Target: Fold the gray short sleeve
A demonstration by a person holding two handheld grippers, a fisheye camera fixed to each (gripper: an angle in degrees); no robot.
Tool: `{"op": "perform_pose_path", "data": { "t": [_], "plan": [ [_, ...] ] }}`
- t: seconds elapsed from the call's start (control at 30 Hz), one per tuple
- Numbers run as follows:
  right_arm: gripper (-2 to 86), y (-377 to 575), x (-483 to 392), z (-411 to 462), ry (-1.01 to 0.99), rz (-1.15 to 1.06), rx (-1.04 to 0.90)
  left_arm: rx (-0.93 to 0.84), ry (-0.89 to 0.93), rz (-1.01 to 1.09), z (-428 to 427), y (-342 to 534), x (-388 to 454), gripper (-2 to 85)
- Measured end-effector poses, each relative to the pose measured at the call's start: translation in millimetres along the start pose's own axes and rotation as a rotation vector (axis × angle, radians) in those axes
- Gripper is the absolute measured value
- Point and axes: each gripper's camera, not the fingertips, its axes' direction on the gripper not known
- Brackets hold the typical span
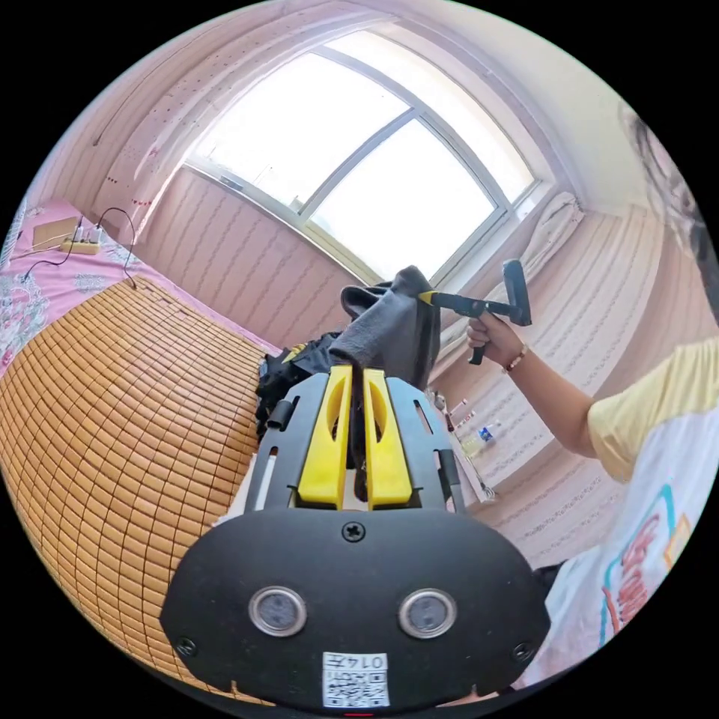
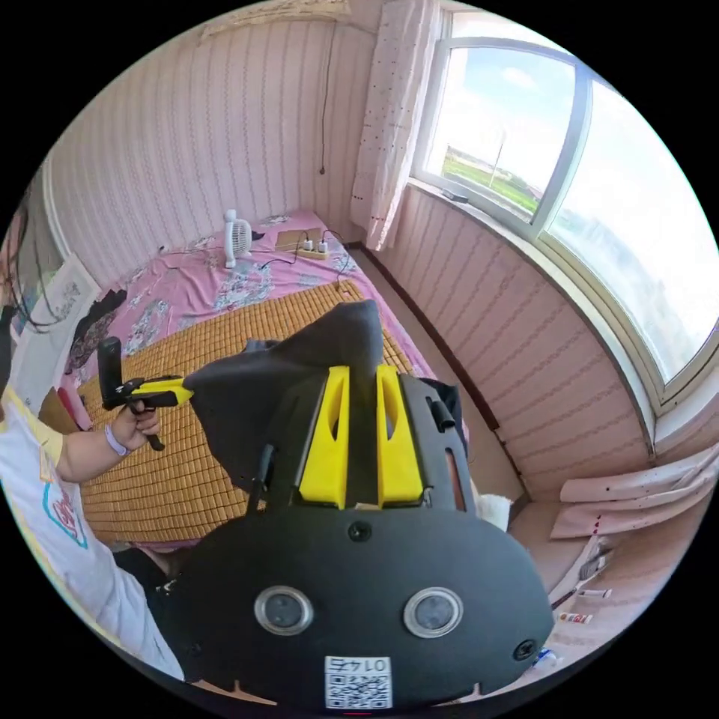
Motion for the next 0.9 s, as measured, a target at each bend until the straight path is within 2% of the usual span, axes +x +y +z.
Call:
{"op": "perform_pose_path", "data": {
  "t": [0.1, 0.17, 0.2, 0.27, 0.37, 0.43, 0.5, 0.63, 0.67, 0.73, 0.83, 0.9],
  "plan": [
    [10.1, -16.2, 50.3, 65.9, 0.136, 0.222, -0.063, -0.028, -0.083, -0.086, 50.9, -9.5, -40.6, 6.3],
    [10.1, -8.5, 61.1, 96.6, 0.062, 0.352, -0.113, -0.115, -0.074, -0.156, 59.9, 7.3, -65.1, 7.0],
    [9.4, 1.8, 49.1, 103.1, -0.045, 0.360, -0.063, -0.121, -0.070, -0.157, 56.1, 15.3, -67.8, 7.1],
    [7.4, 23.9, 9.6, 105.5, -0.121, 0.281, 0.008, -0.148, -0.168, -0.122, 27.6, 61.3, -67.3, 6.2],
    [3.0, 70.7, -85.6, 117.1, -0.081, 0.068, -0.038, -0.255, -0.314, -0.140, -18.6, 139.9, -58.6, 4.8],
    [0.4, 110.8, -171.9, 139.4, -0.050, -0.143, -0.177, -0.323, -0.389, -0.210, -49.4, 190.4, -49.8, 3.2],
    [-0.4, 137.8, -230.9, 159.9, -0.082, -0.219, -0.302, -0.383, -0.473, -0.299, -80.4, 236.6, -36.5, 1.0],
    [-0.9, 177.4, -341.2, 198.8, -0.379, -0.348, -0.530, -0.471, -0.735, -0.424, -138.9, 325.5, 10.8, -0.8],
    [-0.9, 180.4, -354.9, 203.4, -0.402, -0.369, -0.550, -0.491, -0.793, -0.467, -148.4, 347.5, 22.0, -0.9],
    [-1.0, 191.1, -406.6, 224.9, -0.411, -0.484, -0.650, -0.494, -0.843, -0.562, -157.8, 378.7, 33.7, -0.9],
    [-1.0, 201.4, -454.2, 241.2, -0.402, -0.624, -0.674, -0.444, -0.853, -0.709, -160.2, 429.2, 42.5, -1.0],
    [-1.0, 205.4, -473.2, 246.1, -0.399, -0.685, -0.668, -0.473, -0.890, -0.727, -153.2, 452.1, 44.4, -1.0]
  ]
}}
